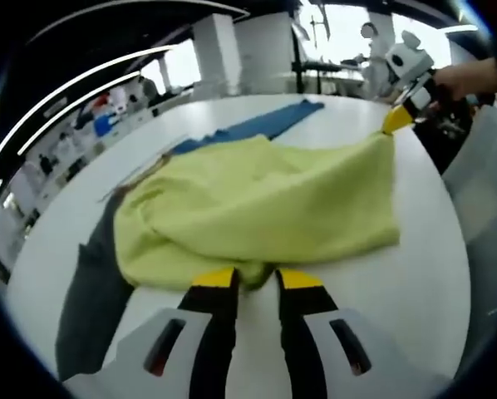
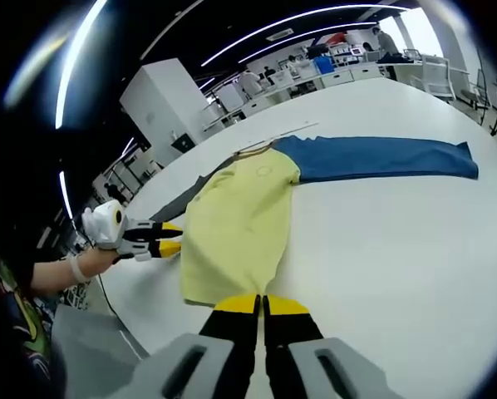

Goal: Fold the garment on the visible template until the final outline fits inside the template.

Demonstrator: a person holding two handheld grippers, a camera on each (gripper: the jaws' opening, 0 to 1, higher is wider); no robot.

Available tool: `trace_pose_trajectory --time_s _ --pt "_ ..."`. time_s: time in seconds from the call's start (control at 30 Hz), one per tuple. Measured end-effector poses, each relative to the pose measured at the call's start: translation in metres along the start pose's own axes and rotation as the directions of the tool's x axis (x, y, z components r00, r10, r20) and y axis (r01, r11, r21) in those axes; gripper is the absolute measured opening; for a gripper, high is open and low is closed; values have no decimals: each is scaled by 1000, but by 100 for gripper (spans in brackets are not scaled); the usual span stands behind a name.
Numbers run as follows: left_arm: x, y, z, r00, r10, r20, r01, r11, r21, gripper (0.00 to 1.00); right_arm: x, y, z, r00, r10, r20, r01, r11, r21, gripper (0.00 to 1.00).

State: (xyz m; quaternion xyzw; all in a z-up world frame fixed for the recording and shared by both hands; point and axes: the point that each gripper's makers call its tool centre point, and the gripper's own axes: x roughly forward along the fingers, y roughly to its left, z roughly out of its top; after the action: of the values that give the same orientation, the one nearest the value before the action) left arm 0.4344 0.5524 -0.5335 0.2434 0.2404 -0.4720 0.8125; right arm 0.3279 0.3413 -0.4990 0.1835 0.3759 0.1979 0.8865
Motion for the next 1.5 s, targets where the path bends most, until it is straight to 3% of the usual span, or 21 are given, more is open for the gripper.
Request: trace_pose_trajectory --time_s 0.03,0.1,0.23,0.4,0.57,0.8,0.93,1.07,1.3,1.5 --pt "0 3 0 1000 13 -11 -12 998 56 11 0 0 0 1000 0 1 0 1000 1 0" --pt "0 -2 3 1000 5 -3 -5 1000 17 9 0 0 0 1000 0 3 0 1000 3 0" --pt "1 -1 4 1000 18 -16 -18 999 28 2 0 1 0 1000 -1 7 1 1000 8 0" --pt "-7 3 7 1000 15 10 -15 1000 -7 0 1 0 1 1000 -4 6 4 1000 7 0" --pt "-27 14 23 997 24 70 -22 999 -24 0 3 -2 2 1000 -3 5 3 1000 6 0" --pt "-44 35 65 987 40 155 -40 999 -3 0 8 -5 5 1000 -9 4 9 1000 8 0" --pt "-41 50 87 981 45 190 -44 999 -8 0 10 -11 12 1000 -20 12 19 1000 18 0" --pt "-31 67 97 978 54 202 -53 999 -10 0 13 -21 19 999 -40 24 39 999 28 0" --pt "-6 78 98 983 46 180 -42 999 -22 0 23 -38 29 997 -65 38 62 996 57 0" --pt "17 86 94 988 32 149 -30 999 -18 0 28 -39 27 997 -69 28 67 996 61 0"
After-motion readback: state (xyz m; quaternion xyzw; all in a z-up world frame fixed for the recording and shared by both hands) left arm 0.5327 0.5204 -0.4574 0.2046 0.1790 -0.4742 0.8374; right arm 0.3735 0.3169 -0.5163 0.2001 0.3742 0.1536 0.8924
